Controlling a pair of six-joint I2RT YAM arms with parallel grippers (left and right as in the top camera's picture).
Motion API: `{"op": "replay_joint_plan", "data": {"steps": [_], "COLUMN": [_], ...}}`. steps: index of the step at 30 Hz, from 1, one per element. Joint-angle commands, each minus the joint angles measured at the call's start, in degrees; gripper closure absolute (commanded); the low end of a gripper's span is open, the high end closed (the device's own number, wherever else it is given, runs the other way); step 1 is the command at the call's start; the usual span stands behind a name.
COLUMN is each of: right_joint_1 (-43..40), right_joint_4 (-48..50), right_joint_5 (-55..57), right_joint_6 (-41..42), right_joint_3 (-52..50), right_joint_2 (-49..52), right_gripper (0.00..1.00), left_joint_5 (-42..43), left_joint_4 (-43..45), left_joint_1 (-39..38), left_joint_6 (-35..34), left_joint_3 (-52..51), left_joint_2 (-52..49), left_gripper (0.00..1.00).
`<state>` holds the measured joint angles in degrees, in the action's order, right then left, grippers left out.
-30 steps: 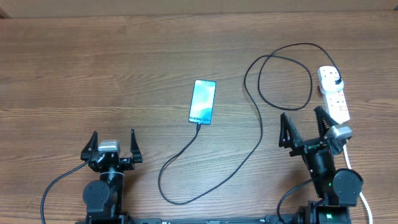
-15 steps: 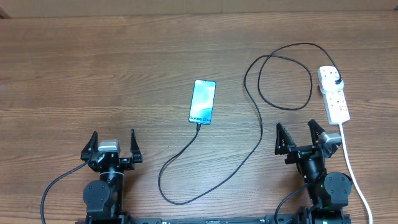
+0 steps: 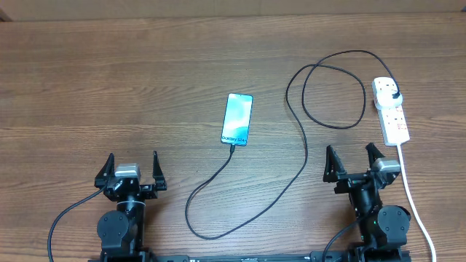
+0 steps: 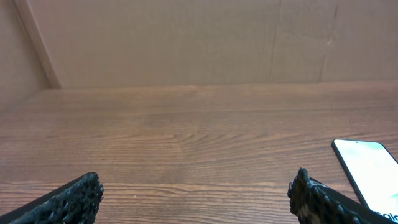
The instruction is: Plug charger to phone and switch on socket
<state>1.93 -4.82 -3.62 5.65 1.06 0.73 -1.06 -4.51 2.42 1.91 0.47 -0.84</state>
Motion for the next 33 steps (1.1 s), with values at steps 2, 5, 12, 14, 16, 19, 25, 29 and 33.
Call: {"op": "replay_joint_plan", "data": {"steps": [2, 5, 12, 14, 16, 19, 25, 29, 33], "right_joint_1": [1.0, 1.6, 2.9, 2.9, 2.9, 2.9, 2.9, 2.9, 2.9], "right_joint_4": [0.1, 0.1, 0.2, 0.3, 0.4, 0.4, 0.4, 0.4, 0.5], "right_joint_5": [1.0, 1.0, 0.0, -1.6, -3.0, -3.1, -2.9, -2.8, -2.9], "right_joint_6": [-3.5, -5.7, -9.7, -11.1, -12.6, -12.6, -12.6, -12.6, -12.6], "right_joint_3": [-0.6, -0.6, -0.6, -0.6, -0.6, -0.6, -0.6, -0.6, -0.6], "right_joint_2": [-0.6, -0.6, -0.6, -0.6, -0.6, -0.6, -0.6, -0.6, -0.6], "right_gripper": [0.00, 0.00, 0.00, 0.00, 0.00, 0.00, 0.00, 0.00, 0.00], "left_joint_5": [0.7, 0.7, 0.7, 0.7, 0.7, 0.7, 0.7, 0.7, 0.7], "left_joint_4": [0.1, 0.1, 0.1, 0.1, 0.1, 0.1, 0.1, 0.1, 0.1], "left_joint_1": [0.3, 0.3, 0.3, 0.3, 0.3, 0.3, 0.3, 0.3, 0.3], "left_joint_6": [0.7, 0.7, 0.7, 0.7, 0.7, 0.7, 0.7, 0.7, 0.7], "left_joint_3": [-0.2, -0.2, -0.2, -0.2, -0.2, -0.2, -0.2, -0.2, -0.2], "left_joint_2": [0.6, 0.6, 0.6, 0.6, 0.6, 0.6, 0.6, 0.6, 0.6], "left_gripper": [0.01, 0.01, 0.01, 0.01, 0.01, 0.01, 0.01, 0.01, 0.01]}}
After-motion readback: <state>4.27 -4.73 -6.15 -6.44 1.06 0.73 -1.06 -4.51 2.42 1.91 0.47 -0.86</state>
